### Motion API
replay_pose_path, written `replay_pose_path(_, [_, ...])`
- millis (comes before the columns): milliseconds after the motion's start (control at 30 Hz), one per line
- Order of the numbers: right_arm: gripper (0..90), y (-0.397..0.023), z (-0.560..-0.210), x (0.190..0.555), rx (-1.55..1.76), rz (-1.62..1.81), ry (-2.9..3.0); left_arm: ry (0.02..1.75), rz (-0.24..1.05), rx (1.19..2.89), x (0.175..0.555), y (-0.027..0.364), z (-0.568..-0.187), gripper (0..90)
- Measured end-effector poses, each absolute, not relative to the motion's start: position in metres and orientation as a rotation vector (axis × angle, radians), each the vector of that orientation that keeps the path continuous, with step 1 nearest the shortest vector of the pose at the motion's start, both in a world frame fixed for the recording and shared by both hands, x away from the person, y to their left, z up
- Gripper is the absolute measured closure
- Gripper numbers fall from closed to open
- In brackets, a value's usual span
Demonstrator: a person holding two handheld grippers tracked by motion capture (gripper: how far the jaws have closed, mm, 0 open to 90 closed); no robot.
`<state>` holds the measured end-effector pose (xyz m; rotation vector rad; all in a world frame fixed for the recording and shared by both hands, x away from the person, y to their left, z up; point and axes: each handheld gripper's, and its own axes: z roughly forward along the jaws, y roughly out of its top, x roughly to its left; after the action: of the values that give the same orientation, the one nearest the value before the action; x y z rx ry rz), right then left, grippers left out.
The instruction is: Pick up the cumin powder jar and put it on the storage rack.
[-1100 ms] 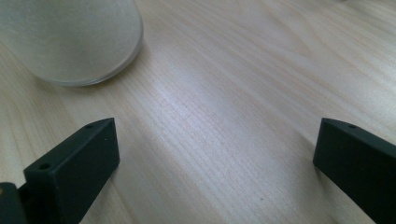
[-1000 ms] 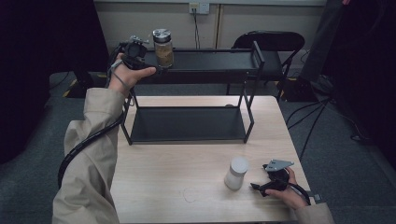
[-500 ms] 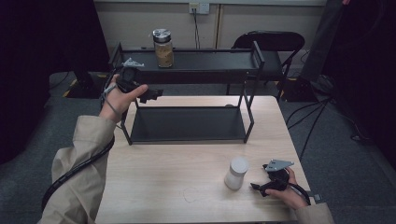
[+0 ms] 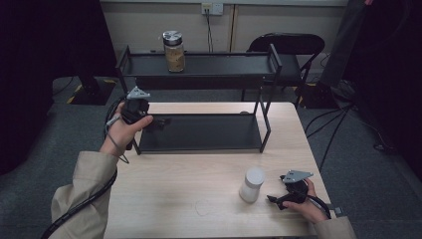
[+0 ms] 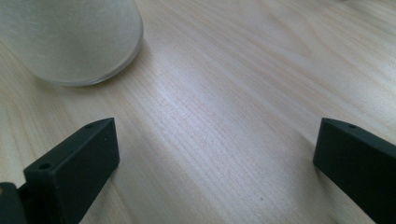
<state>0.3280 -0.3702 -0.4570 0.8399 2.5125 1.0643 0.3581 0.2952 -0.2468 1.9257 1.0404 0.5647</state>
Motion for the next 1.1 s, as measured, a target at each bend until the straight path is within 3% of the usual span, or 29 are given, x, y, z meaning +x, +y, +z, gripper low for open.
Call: replay_pose_path(1100, [0.0,-0.370,-0.457,0.328,0.839,1.065,2.512,1.074,0.476,1.972,0.319,0.312,-0.350,2.3])
